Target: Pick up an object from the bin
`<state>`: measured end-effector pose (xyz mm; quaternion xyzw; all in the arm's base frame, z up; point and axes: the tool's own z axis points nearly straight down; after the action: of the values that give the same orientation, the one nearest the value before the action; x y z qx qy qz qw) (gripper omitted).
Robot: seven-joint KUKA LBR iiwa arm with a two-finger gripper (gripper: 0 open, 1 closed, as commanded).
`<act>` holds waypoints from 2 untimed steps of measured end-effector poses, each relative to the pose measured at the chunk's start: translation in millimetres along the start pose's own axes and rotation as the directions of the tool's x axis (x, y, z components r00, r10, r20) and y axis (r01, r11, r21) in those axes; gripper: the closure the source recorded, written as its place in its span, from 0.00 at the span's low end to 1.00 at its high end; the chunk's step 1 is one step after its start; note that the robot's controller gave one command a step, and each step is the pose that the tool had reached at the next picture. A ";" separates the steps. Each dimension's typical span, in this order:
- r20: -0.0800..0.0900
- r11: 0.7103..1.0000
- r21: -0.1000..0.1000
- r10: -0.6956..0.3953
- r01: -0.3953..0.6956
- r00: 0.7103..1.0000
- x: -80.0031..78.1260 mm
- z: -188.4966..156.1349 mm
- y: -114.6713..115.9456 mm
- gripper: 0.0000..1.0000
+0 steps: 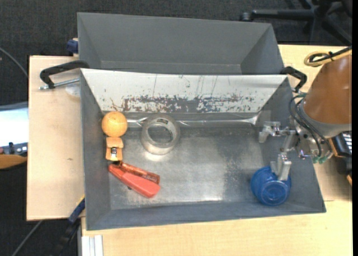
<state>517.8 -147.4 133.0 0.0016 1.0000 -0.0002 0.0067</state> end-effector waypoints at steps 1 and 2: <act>0.003 1.000 0.002 -0.003 0.003 1.000 -0.4 -2.0 0.5 0.00; 0.017 0.999 0.004 -0.044 0.044 0.999 -0.5 -7.8 2.1 0.00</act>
Offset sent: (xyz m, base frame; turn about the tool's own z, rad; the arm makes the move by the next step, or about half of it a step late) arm -0.0232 -0.0063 -0.0630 -0.1451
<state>518.2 -145.4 140.8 -0.0205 0.9997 -0.0024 0.0154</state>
